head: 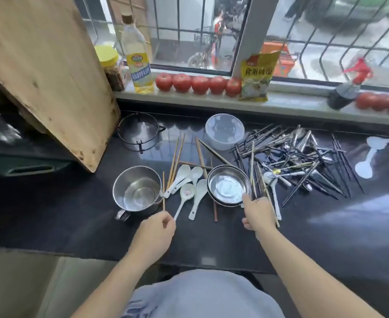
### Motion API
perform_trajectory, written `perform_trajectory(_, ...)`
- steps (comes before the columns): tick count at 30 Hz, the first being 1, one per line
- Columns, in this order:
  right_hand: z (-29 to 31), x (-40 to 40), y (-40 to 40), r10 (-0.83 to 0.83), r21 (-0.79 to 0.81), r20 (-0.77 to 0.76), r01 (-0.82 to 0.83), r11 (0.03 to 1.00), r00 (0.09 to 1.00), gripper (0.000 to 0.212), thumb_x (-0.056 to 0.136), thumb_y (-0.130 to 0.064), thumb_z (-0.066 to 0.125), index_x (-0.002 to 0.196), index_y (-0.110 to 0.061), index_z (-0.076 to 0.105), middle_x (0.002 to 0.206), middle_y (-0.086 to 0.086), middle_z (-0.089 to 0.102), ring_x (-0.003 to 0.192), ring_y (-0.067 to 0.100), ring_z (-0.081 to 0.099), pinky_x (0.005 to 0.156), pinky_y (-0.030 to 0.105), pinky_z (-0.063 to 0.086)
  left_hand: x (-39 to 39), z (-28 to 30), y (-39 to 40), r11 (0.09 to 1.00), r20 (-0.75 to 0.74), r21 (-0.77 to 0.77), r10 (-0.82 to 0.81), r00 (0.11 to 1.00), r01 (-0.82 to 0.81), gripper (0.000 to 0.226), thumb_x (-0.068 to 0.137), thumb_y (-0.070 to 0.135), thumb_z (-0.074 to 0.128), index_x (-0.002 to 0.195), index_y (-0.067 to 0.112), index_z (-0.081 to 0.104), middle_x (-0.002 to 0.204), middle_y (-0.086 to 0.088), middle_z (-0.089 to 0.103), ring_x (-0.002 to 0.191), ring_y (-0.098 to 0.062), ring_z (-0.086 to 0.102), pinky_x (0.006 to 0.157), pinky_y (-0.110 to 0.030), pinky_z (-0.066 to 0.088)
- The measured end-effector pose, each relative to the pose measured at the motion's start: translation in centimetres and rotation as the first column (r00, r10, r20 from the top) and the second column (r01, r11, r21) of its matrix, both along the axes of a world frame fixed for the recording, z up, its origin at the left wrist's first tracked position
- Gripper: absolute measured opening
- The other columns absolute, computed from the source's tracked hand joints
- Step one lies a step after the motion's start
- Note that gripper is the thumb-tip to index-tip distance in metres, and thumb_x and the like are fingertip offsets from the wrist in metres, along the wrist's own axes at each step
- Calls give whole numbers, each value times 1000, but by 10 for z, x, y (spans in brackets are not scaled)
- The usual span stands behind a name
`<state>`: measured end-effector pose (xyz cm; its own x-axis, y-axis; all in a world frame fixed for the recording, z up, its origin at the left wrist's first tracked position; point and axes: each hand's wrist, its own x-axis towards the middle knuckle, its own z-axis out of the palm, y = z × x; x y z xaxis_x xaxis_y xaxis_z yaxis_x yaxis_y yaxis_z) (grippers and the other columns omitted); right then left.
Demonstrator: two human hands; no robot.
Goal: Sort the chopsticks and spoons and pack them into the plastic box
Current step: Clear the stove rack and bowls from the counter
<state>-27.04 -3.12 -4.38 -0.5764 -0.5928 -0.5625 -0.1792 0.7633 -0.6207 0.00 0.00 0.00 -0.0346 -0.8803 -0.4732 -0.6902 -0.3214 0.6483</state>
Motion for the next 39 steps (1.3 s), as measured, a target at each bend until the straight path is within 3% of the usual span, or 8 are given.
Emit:
perform_trajectory(9,-33,1,-41,95,194,-171,-61,979,981,26,84,-24,58,98,-2,60,95,21,70,77,33,71,70,44,63,27,1,-15,985,-131,120,-111,985,127,24,99,27,51,80,19,63,79,-1,72,61,-6,60,69,-30,53)
perform_trajectory(15,24,2,-20,144,110,-283,-117,987,948,21,88,-18,49,95,-13,69,85,13,69,73,33,67,63,35,56,7,5,-9,947,-408,320,115,906,23,15,98,15,59,92,4,68,77,-4,73,69,-18,68,85,-44,61)
perform_trajectory(17,46,16,-1,177,41,-232,-173,984,956,21,88,-18,47,88,-16,68,77,12,68,59,29,62,54,33,50,1,12,-9,894,-514,444,311,799,-62,18,100,24,61,104,8,68,98,-7,73,84,-22,73,87,-45,61)
perform_trajectory(20,66,52,28,287,-57,-173,-301,952,942,18,91,-21,49,80,-12,60,70,12,65,57,30,60,55,45,52,1,25,-14,774,-653,631,573,495,-63,42,100,54,54,129,25,65,130,-8,67,119,-32,67,95,-62,55)
perform_trajectory(23,66,87,38,430,-50,-109,-437,898,896,23,96,-23,48,77,-10,51,68,8,59,62,32,58,58,41,50,8,32,-22,777,-785,612,575,231,147,72,100,70,33,144,20,60,147,-16,58,137,-38,53,115,-65,36)
perform_trajectory(26,70,104,32,466,-85,-99,-474,877,880,27,98,-22,46,73,-10,44,67,5,57,56,24,51,56,35,44,15,32,-29,758,-774,634,623,117,156,85,99,75,30,149,9,53,154,-22,49,144,-41,44,123,-59,25)
perform_trajectory(34,90,135,1,531,-64,-314,-575,816,787,40,100,-29,42,63,-12,39,61,2,51,62,22,46,56,36,33,30,40,-38,760,-758,640,649,69,-115,69,98,65,42,133,13,69,137,-18,66,128,-39,62,116,-57,38)
perform_trajectory(39,91,151,-17,484,-250,-313,-563,788,817,46,104,-27,43,59,-18,39,62,5,49,62,24,46,59,40,34,52,48,-40,760,-777,579,624,83,-294,71,103,63,30,118,13,78,129,-17,71,114,-33,71,100,-50,48)
